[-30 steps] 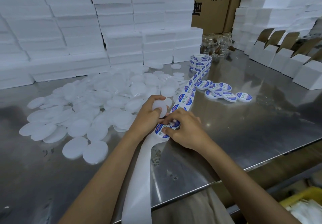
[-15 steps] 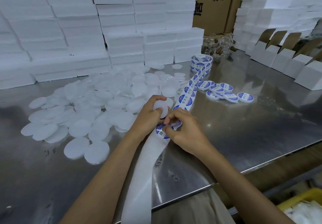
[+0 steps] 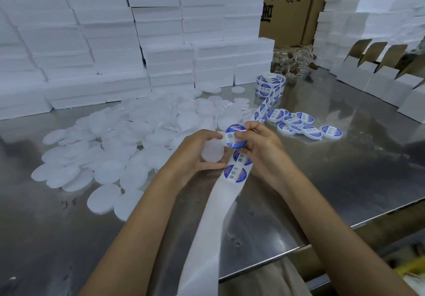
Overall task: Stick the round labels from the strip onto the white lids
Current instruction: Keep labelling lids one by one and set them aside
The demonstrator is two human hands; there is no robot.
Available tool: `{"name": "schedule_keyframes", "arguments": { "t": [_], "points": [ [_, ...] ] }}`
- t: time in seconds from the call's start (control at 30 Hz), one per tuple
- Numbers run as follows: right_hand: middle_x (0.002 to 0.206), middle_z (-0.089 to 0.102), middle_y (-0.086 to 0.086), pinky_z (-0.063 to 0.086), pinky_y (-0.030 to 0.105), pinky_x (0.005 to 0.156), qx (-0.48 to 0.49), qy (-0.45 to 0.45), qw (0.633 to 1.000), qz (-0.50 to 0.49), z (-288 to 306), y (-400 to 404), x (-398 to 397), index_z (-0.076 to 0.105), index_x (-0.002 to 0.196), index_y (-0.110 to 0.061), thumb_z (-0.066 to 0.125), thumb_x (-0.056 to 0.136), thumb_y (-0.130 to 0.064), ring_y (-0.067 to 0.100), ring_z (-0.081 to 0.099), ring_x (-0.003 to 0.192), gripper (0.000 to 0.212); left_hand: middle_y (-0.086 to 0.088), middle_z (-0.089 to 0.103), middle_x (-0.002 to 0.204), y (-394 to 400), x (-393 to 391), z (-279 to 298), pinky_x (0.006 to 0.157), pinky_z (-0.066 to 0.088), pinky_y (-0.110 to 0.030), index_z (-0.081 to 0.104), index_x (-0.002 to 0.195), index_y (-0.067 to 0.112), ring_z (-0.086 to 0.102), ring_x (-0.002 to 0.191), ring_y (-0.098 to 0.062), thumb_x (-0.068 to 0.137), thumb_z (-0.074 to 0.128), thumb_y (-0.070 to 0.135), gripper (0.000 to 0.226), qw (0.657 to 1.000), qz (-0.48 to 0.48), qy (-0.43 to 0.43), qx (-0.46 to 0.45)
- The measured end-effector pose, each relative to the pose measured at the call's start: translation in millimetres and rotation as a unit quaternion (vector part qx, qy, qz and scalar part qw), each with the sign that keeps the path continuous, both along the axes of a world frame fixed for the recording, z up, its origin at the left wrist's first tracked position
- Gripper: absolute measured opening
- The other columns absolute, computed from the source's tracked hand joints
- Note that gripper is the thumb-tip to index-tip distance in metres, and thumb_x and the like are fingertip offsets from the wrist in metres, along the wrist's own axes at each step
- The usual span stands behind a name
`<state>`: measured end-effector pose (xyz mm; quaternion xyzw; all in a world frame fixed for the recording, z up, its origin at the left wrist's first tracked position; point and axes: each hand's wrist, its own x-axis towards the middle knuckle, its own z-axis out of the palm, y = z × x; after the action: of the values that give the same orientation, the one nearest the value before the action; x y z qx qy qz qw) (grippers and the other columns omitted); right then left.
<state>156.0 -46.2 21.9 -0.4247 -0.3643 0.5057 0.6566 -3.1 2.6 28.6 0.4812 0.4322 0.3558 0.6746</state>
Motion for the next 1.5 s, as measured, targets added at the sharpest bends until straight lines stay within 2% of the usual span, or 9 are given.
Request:
{"name": "schedule_keyframes", "arguments": {
  "t": [0.2,0.4,0.63,0.97,1.1,1.27,1.37,1.43,1.5],
  "points": [
    [0.094,0.068,0.011,0.054,0.029,0.074,0.005,-0.119,0.993,-0.026,-13,3,-20,0.056,0.091,-0.014,0.072,0.083,0.004,0.02,0.065,0.083,0.025,-0.028,0.066,0.125,5,3,-7,0.096,0.055,-0.054,0.057,0.128,-0.006,0.065,0.118,-0.042,0.109,0.033,0.033,0.05,0.979,-0.004,-0.18,-0.097],
    [0.091,0.065,0.001,0.055,0.025,0.07,0.025,-0.186,0.98,-0.058,-14,4,-25,0.053,0.089,-0.015,0.07,0.082,0.009,0.013,0.066,0.079,0.03,-0.024,0.068,0.121,2,8,-9,0.096,0.054,-0.051,0.061,0.122,-0.001,0.065,0.108,-0.038,0.109,0.032,0.032,0.046,0.98,-0.01,-0.178,-0.092],
    [0.1,0.066,0.008,0.057,0.041,0.081,0.026,-0.205,0.975,-0.078,-18,7,-24,0.054,0.091,-0.018,0.072,0.082,0.006,0.022,0.067,0.086,0.031,-0.022,0.069,0.115,1,10,-9,0.093,0.055,-0.048,0.062,0.118,0.0,0.065,0.105,-0.036,0.109,0.034,0.032,0.044,0.979,-0.012,-0.181,-0.092],
    [0.1,0.067,0.013,0.056,0.05,0.083,0.028,-0.256,0.96,-0.107,-23,10,-23,0.054,0.09,-0.021,0.072,0.082,0.002,0.037,0.063,0.084,0.031,-0.019,0.07,0.115,-1,15,-9,0.096,0.054,-0.046,0.062,0.117,0.002,0.065,0.107,-0.035,0.108,0.037,0.031,0.04,0.981,-0.018,-0.178,-0.081],
    [0.092,0.068,0.006,0.056,0.045,0.077,0.031,-0.282,0.951,-0.118,-29,11,-22,0.054,0.092,-0.024,0.073,0.081,-0.003,0.03,0.066,0.082,0.031,-0.019,0.07,0.115,-2,17,-10,0.106,0.049,-0.051,0.061,0.12,0.003,0.065,0.118,-0.038,0.108,0.039,0.03,0.037,0.981,-0.019,-0.176,-0.079],
    [0.102,0.053,-0.005,0.039,0.005,0.071,0.073,-0.361,0.907,-0.203,-31,9,-22,0.052,0.106,-0.024,0.083,0.073,-0.018,-0.005,0.051,0.086,0.046,-0.027,0.061,0.134,-4,16,-6,0.112,0.043,-0.053,0.06,0.12,0.003,0.06,0.124,-0.043,0.103,0.045,0.02,0.028,0.974,-0.016,-0.213,-0.077],
    [0.097,0.048,-0.007,0.04,0.008,0.07,0.083,-0.394,0.887,-0.227,-30,4,-25,0.049,0.098,-0.021,0.087,0.069,-0.041,-0.012,0.047,0.083,0.052,-0.027,0.064,0.129,-7,15,-3,0.102,0.053,-0.048,0.061,0.12,0.001,0.065,0.113,-0.042,0.102,0.047,0.018,0.028,0.968,-0.02,-0.238,-0.07],
    [0.093,0.048,-0.008,0.041,0.017,0.071,0.049,-0.419,0.879,-0.224,-29,3,-25,0.05,0.092,-0.02,0.08,0.066,-0.059,-0.006,0.048,0.082,0.055,-0.029,0.064,0.128,-9,16,-1,0.098,0.056,-0.049,0.063,0.117,-0.001,0.066,0.116,-0.042,0.099,0.049,0.016,0.028,0.96,-0.028,-0.267,-0.079],
    [0.085,0.049,-0.006,0.04,0.023,0.069,0.043,-0.433,0.874,-0.215,-29,5,-24,0.054,0.083,-0.02,0.075,0.071,-0.06,0.003,0.048,0.076,0.047,-0.028,0.066,0.126,-11,15,1,0.093,0.059,-0.046,0.063,0.117,-0.002,0.067,0.115,-0.041,0.093,0.055,0.017,0.032,0.959,-0.042,-0.272,-0.072]
  ]
}}
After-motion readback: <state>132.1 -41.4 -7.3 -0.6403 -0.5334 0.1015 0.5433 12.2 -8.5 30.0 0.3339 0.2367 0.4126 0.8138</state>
